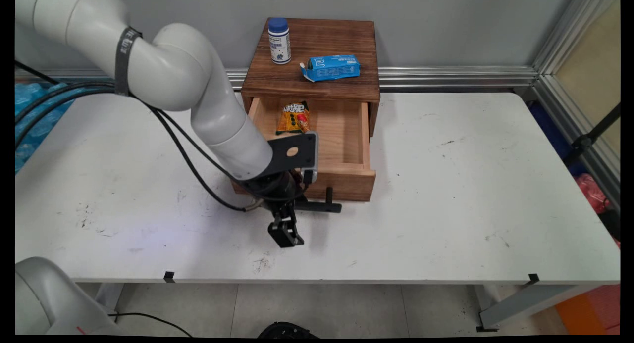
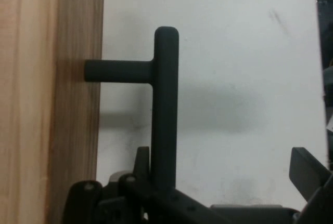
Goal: Open the drawer
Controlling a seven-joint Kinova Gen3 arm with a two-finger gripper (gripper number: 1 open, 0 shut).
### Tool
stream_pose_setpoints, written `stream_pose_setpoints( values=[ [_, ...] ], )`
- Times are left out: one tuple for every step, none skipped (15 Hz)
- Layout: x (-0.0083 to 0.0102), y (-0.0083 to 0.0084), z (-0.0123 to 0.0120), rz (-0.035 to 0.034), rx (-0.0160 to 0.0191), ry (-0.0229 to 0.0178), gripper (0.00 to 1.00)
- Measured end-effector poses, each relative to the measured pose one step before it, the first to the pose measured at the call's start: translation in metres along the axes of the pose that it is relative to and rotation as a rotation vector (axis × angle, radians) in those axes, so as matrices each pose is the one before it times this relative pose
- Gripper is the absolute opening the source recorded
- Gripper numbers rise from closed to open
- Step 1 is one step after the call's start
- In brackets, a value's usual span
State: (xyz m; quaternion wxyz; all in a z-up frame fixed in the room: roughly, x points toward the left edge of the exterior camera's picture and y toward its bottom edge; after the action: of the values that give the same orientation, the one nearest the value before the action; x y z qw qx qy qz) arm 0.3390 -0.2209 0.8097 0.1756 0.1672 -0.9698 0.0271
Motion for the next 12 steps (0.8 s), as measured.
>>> stream_pose_setpoints(
  values=[
    [0.00122,0.00493,0.00036,-0.00176,-0.0015,-0.00011,1.0],
    [0.00138,0.00467,0.00059,-0.00092,-0.00196,-0.00036,1.0],
    [0.00068,0.00267,0.00034,-0.0006,-0.00105,-0.00042,1.0],
    [0.00109,0.00447,0.00061,-0.00081,-0.00183,-0.00077,1.0],
    [0.00074,0.00391,0.00059,-0.00059,-0.00211,-0.00141,1.0],
    [0.00058,0.00439,0.00069,-0.00109,-0.00244,-0.00177,1.0],
    [0.00064,0.00412,0.00073,-0.00029,-0.00245,-0.00187,1.0],
    [0.00025,0.00286,0.00055,-0.00001,-0.00144,-0.00181,1.0],
    [0.00018,0.00267,0.00053,-0.00043,-0.00134,-0.00192,1.0],
    [0.00013,0.0032,0.00061,-0.00001,-0.00154,-0.0023,1.0],
    [-0.00006,0.0036,0.00074,-0.00045,-0.00179,-0.00323,1.0],
    [-0.00012,0.00346,0.00076,-0.0005,-0.00172,-0.00376,1.0]
  ],
)
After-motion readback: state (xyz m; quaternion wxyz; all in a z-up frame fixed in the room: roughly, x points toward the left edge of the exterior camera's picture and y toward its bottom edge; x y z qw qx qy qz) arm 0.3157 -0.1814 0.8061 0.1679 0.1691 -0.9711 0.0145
